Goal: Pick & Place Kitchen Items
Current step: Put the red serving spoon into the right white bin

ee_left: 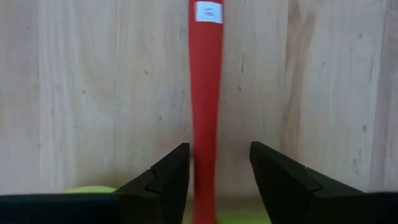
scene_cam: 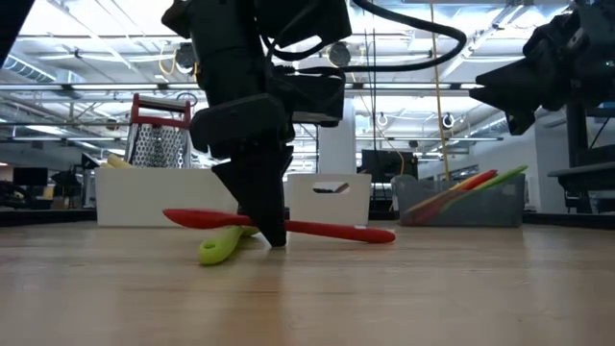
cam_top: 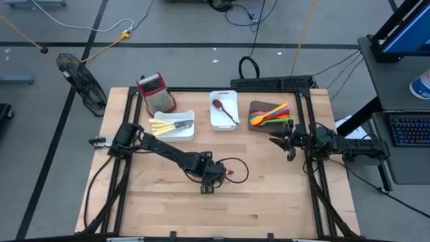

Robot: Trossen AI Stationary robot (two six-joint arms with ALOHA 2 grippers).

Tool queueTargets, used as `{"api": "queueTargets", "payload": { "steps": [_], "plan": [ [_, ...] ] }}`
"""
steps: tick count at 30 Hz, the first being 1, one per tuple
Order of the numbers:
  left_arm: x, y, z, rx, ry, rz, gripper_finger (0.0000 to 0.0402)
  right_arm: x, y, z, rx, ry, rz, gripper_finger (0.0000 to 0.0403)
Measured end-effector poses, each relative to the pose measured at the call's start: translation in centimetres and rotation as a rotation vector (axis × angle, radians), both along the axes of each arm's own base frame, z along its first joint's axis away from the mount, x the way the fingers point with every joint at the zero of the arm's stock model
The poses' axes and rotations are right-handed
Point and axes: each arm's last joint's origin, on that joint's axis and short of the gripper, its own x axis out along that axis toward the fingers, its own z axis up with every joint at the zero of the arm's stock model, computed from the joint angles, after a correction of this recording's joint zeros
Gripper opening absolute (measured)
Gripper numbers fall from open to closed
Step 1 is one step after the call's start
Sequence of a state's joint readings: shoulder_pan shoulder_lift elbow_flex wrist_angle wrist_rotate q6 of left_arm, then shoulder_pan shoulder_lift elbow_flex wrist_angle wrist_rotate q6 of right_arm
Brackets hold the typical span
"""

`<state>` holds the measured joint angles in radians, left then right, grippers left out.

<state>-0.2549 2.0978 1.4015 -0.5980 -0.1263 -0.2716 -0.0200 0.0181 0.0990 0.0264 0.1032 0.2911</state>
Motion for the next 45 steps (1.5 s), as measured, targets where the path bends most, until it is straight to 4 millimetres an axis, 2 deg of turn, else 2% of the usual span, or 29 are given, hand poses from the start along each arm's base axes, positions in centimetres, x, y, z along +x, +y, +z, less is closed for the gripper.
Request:
{"api": "queueTargets", "payload": {
  "steps": [3, 11, 17, 20, 23, 27, 32, 39, 45],
  "plan": [
    [0.1, 0.1, 0.2, -0.009, -0.006, -0.003, 0.0144, 0.0, 0.0, 0.0, 0.095, -0.011, 0.003, 0.0114],
    [0.3, 0.3, 0.1, -0.022, -0.022, 0.002, 0.0019, 0.0, 0.0, 0.0, 0.257, -0.032, 0.007, 0.0114],
    [0.1, 0.4, 1.1, -0.014, -0.049, 0.021, 0.0038, 0.0, 0.0, 0.0, 0.369, -0.046, 0.011, 0.0114],
    [0.0, 1.1, 1.8, 0.044, -0.075, 0.052, 0.0034, 0.0, 0.0, 0.1, 0.386, -0.056, 0.012, 0.0114],
    [0.0, 1.8, 3.6, 0.055, -0.137, 0.106, 0.0017, 0.0, 0.0, 0.1, 0.378, -0.057, 0.012, 0.0114],
    [0.1, 2.8, 6.0, -0.01, -0.231, 0.206, 0.0017, 0.0, 0.0, 0.1, 0.375, -0.056, 0.01, 0.0114],
    [0.7, 4.7, 10.0, -0.102, -0.458, 0.323, 0.0024, 0.0, 0.0, 0.3, 0.397, -0.079, 0.014, 0.0114],
    [0.8, 6.8, 15.1, -0.235, -0.749, 0.436, 0.0018, -0.2, -0.1, 1.5, 0.377, -0.204, -0.002, 0.0114],
    [0.9, 7.3, 16.8, -0.358, -0.874, 0.541, 0.0018, -0.4, -0.2, 2.4, 0.378, -0.311, -0.023, 0.0114]
  ]
}}
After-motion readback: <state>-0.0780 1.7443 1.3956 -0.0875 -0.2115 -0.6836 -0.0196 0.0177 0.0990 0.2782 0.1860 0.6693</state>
